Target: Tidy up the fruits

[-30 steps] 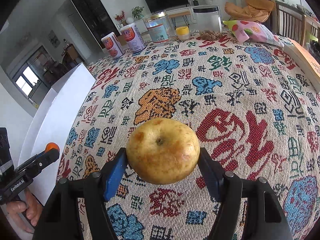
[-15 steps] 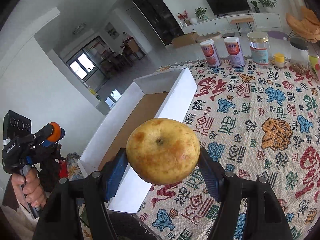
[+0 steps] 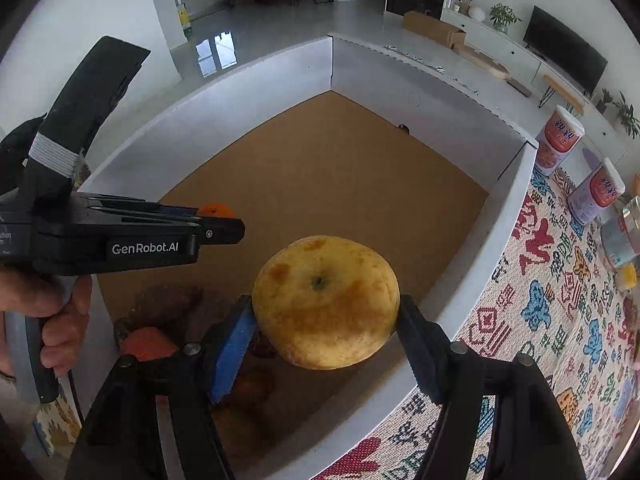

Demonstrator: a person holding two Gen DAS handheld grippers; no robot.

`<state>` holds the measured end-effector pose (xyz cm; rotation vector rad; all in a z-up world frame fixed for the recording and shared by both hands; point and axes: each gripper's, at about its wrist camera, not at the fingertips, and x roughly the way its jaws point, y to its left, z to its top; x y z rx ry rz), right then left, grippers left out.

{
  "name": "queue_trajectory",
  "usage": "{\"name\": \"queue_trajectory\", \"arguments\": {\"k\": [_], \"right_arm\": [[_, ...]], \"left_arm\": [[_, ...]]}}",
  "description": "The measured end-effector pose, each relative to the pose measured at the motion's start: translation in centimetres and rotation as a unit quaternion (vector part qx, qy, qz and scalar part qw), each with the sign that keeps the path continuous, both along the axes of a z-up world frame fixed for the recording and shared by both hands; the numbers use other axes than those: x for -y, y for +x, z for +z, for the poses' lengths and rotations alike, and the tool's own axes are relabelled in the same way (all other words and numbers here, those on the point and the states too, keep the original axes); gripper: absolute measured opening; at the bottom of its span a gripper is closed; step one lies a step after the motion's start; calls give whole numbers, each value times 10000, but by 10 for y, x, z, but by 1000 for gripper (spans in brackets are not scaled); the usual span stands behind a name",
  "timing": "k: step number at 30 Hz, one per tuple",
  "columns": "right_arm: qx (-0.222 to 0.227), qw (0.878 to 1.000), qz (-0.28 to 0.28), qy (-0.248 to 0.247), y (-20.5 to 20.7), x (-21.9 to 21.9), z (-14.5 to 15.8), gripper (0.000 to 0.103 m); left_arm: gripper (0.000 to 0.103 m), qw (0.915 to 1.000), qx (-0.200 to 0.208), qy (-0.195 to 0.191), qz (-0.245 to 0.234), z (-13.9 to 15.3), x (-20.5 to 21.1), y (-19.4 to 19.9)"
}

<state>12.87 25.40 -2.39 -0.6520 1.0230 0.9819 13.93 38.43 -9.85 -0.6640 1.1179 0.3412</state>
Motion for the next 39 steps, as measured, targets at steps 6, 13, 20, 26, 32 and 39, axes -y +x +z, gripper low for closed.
{"name": "queue_trajectory", "arguments": {"k": [6, 13, 20, 26, 32, 39], "right_arm": [[191, 9996, -187, 117, 3, 7, 4, 72], [296, 9894, -952, 1058, -1, 75, 75, 102], [-251, 9714, -1645, 1691, -40, 129, 84, 103], [-317, 9727, -1806, 1423, -97, 133, 64, 103], [-260, 9723, -1936, 1281, -109, 123, 62, 103], [-28, 9751, -1909, 1131, -114, 103, 78, 103]], "left_arm": [[59, 9969, 121, 776, 51, 21, 12, -15], [102, 9434, 1272, 3023, 499, 117, 81, -100], [102, 9500, 1194, 2826, 588, 132, 110, -138], [102, 9469, 867, 3036, 611, 134, 119, -155], [102, 9426, 627, 3226, 591, 137, 116, -171], [102, 9556, 455, 2852, 589, 127, 101, -179]]}}
